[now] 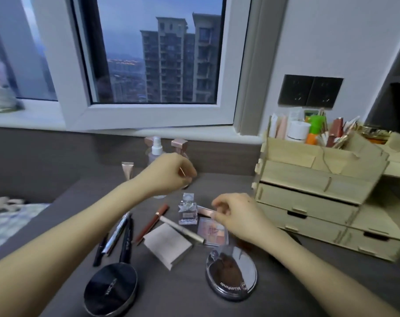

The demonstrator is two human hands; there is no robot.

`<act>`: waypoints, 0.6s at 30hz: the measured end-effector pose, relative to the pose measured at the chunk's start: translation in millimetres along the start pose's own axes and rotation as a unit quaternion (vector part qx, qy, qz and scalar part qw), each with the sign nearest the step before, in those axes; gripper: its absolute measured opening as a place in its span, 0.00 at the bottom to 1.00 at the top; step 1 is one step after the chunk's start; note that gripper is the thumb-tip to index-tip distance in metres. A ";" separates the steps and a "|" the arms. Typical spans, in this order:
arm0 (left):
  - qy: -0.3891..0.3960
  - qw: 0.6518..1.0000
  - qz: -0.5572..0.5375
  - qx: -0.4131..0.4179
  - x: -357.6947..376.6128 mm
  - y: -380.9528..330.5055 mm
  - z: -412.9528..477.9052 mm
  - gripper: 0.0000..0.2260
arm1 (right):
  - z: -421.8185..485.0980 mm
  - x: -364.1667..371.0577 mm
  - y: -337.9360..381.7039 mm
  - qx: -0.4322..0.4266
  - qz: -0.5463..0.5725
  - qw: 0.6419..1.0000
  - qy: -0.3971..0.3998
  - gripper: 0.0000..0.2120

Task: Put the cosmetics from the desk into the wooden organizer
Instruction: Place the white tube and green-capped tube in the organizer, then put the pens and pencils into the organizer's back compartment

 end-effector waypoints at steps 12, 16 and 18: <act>0.019 0.986 0.034 -0.161 46.8 88.8 -39.1 0.09 | 23.9 74.9 11.0 0.029 -0.089 0.993 0.067 0.16; -0.003 0.989 0.004 -0.147 51.9 81.4 -33.6 0.11 | 21.2 77.5 15.6 -0.004 -0.117 0.993 0.025 0.13; -0.040 0.991 -0.005 -0.128 45.4 72.2 -29.2 0.12 | 16.7 64.1 14.1 -0.004 -0.085 0.996 -0.015 0.12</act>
Point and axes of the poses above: each hand's wrist, its own z-axis towards the middle knuckle, its own x-axis out of the palm, y = z × x, the point moved 8 cm from there along z, towards the middle knuckle, and after that the axes turned 3 degrees about x, right-handed, at the moved point
